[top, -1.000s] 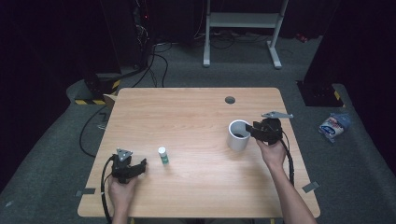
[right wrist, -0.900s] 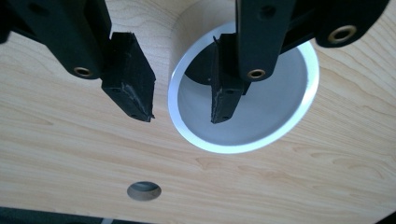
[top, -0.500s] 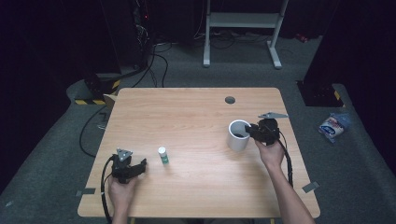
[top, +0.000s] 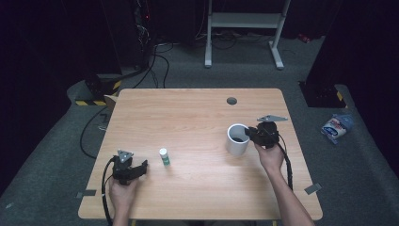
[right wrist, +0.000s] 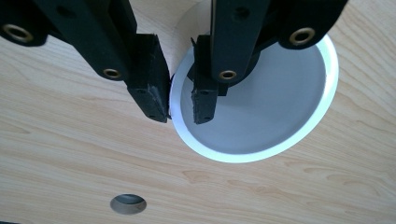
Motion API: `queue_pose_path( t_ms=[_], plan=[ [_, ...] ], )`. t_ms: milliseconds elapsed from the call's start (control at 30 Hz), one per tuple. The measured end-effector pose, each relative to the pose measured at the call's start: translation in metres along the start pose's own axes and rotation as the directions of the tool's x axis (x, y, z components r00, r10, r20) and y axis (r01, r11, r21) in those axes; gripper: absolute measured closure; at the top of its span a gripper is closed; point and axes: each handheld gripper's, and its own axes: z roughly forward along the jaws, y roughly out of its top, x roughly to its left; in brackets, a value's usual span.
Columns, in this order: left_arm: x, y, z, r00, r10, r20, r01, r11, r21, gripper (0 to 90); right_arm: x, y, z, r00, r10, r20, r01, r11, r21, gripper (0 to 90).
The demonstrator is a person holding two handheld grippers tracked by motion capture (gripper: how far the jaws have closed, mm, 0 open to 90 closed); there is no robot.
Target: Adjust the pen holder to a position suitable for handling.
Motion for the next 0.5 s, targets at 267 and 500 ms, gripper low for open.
queue_pose_path(
  t_ms=[267,500],
  plan=[
    [0.0,0.0,0.0,1.0,0.0,0.0,0.0,1.0,0.0,26.6,0.011,-0.004,-0.003,0.9997,-0.02,-0.014,0.02,0.9998,0.003,77.6],
    [0.0,0.0,0.0,1.0,0.0,-0.001,0.0,1.0,0.0,26.6,0.026,-0.01,-0.007,0.9973,-0.061,-0.041,0.061,0.9981,-0.001,79.9]
  ],
)
